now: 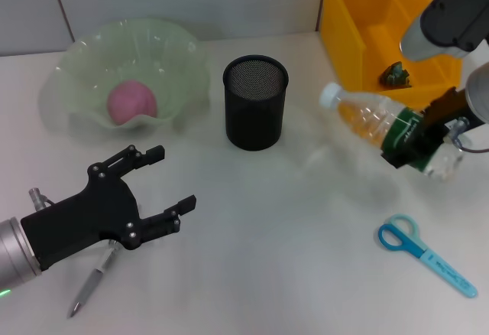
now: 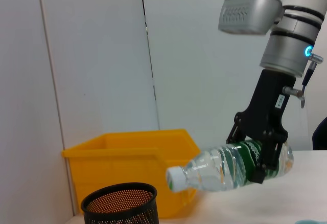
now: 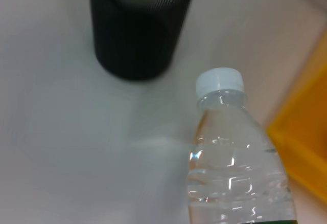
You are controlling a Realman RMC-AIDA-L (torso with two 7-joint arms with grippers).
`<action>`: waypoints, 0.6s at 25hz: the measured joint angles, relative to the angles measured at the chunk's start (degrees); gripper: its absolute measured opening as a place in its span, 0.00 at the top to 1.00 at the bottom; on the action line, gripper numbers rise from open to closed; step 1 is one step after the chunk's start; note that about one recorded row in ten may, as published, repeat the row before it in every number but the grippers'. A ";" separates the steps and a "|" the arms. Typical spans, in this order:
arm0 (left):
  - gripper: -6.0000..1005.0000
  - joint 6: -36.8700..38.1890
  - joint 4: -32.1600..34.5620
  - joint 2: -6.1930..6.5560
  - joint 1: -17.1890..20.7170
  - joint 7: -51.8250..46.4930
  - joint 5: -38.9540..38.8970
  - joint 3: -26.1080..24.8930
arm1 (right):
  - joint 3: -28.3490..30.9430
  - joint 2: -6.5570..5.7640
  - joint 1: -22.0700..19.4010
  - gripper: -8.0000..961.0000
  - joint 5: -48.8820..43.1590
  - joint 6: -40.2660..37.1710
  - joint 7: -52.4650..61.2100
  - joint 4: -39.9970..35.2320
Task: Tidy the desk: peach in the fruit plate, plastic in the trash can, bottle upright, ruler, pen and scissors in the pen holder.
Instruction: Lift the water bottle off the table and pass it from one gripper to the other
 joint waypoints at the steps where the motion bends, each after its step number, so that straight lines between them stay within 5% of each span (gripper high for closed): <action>1: 0.22 -0.01 0.01 0.00 0.00 0.00 0.00 0.00 | 0.00 0.00 -0.52 0.20 0.95 0.31 0.00 -1.10; 15: 0.22 0.33 0.12 0.00 0.52 0.08 -0.02 -2.48 | -0.61 0.04 -9.35 0.20 12.30 5.15 -3.41 -12.00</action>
